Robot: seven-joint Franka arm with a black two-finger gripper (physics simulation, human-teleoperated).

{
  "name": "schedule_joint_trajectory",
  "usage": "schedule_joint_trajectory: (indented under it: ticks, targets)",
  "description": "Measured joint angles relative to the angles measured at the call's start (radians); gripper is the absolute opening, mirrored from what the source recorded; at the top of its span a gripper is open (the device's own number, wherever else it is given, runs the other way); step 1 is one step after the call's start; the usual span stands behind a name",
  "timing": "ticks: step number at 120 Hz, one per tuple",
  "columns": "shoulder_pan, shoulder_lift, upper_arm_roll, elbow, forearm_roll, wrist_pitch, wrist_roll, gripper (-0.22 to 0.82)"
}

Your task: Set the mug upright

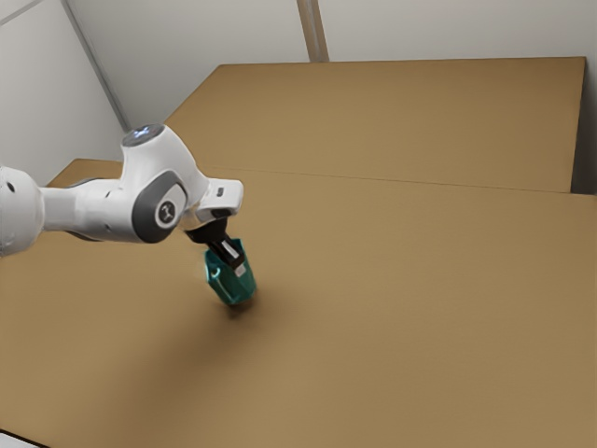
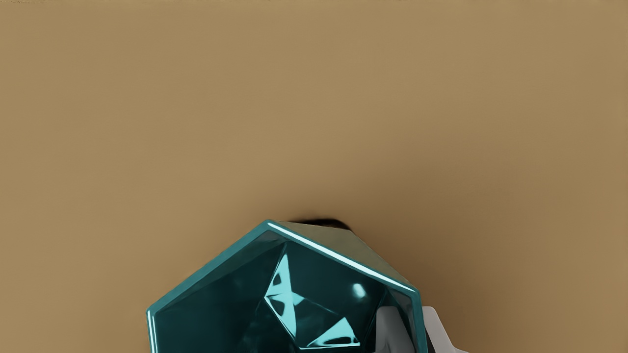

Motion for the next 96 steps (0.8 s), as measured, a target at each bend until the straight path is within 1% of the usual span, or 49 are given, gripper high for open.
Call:
schedule_joint_trajectory:
  ticks: [19, 40, 87, 96]
  targets:
    - [-0.019, 0.014, -0.003, 0.002, 0.0, 0.015, -0.067, -0.18]
    - [-0.022, 0.035, -0.004, 0.003, 0.001, 0.059, -0.125, -0.18]
    - [-0.024, 0.063, -0.008, 0.008, 0.001, 0.098, -0.208, -0.18]
    - [-0.026, 0.069, -0.008, 0.012, -0.001, 0.099, -0.217, -0.15]
